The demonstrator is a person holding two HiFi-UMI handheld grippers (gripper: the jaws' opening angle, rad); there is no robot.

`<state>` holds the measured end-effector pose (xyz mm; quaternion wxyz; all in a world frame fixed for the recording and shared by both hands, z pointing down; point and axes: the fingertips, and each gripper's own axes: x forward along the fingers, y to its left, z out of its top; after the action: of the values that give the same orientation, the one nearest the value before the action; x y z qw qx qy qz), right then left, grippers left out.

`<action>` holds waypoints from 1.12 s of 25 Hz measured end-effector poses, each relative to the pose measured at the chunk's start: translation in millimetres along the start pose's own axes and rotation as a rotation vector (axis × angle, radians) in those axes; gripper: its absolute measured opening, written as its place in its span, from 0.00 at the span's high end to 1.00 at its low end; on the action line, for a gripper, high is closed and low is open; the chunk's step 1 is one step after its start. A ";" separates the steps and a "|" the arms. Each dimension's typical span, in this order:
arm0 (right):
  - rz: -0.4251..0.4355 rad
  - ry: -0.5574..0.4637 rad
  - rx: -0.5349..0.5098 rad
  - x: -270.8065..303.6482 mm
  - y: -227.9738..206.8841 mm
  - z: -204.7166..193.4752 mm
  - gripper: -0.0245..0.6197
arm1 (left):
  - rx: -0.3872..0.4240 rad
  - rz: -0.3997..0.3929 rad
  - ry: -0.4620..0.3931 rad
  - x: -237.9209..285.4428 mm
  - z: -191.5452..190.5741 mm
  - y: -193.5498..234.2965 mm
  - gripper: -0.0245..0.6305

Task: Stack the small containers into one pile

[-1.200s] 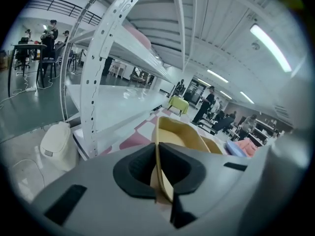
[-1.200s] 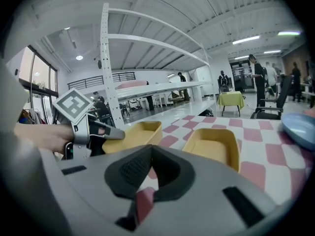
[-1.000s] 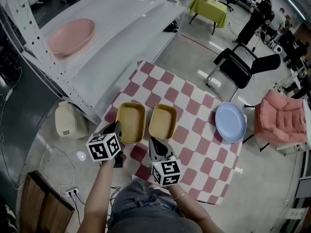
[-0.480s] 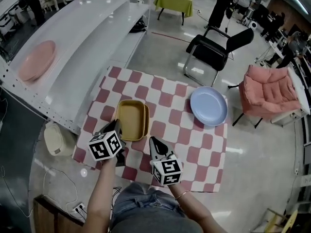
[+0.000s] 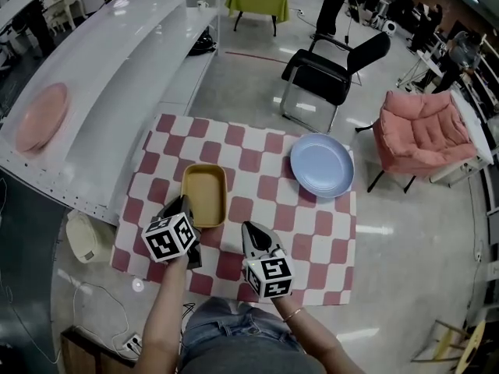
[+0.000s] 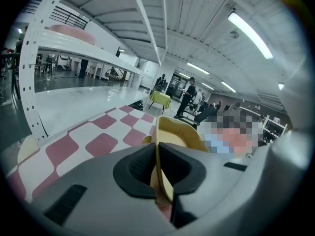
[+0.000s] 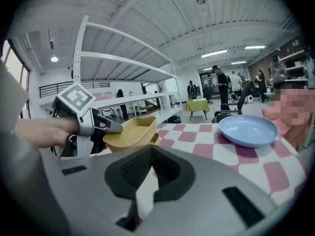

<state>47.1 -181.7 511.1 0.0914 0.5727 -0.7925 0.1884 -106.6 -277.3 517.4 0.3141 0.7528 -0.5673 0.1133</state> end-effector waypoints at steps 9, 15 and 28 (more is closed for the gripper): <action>0.008 0.020 -0.001 14.2 2.6 -0.7 0.95 | -0.031 0.017 0.042 16.4 -12.0 16.5 0.92; 0.008 0.044 0.001 23.7 2.0 -4.4 0.95 | -0.035 0.006 0.060 25.2 -14.8 17.8 0.92; 0.008 0.063 0.004 37.5 1.3 -6.5 0.95 | 0.006 0.004 0.086 37.1 -25.0 21.9 0.91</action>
<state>33.2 -211.6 530.4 0.1146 0.5634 -0.7913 0.2083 -109.9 -294.8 564.0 0.3359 0.7469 -0.5545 0.1479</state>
